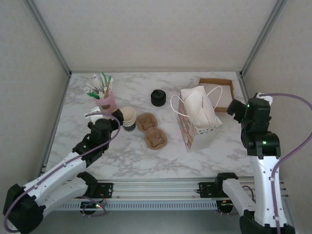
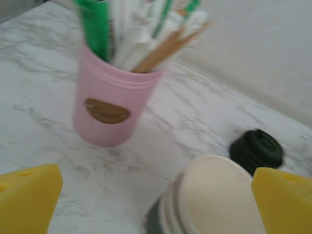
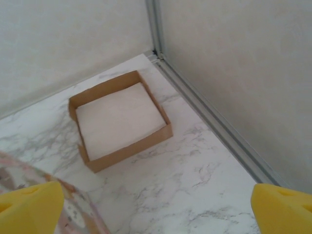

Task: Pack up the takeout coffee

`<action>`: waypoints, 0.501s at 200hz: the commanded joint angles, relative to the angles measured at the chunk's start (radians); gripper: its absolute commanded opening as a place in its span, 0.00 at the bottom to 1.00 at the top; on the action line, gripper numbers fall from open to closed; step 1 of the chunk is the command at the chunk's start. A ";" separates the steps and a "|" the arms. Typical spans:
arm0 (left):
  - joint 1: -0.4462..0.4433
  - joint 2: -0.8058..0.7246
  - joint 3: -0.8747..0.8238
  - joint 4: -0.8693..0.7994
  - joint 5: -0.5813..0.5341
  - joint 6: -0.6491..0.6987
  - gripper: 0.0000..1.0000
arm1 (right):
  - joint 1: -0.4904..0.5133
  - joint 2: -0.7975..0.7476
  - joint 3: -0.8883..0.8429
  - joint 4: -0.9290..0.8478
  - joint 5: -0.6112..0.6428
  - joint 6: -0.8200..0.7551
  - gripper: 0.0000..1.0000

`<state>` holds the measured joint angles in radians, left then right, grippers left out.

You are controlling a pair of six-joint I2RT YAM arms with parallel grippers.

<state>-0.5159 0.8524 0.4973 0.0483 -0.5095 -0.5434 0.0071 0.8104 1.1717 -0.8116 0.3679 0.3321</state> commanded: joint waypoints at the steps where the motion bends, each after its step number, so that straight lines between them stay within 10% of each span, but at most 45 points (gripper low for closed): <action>1: 0.079 -0.016 -0.040 0.088 0.005 0.014 1.00 | -0.079 -0.022 -0.089 0.106 -0.057 0.035 0.99; 100: 0.413 0.099 -0.209 0.441 0.035 0.265 1.00 | -0.202 0.017 -0.767 0.950 -0.107 0.028 0.99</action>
<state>-0.1585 0.9405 0.3275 0.3237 -0.5171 -0.3653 -0.1921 0.7994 0.4919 -0.1764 0.2600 0.3664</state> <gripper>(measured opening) 0.995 0.988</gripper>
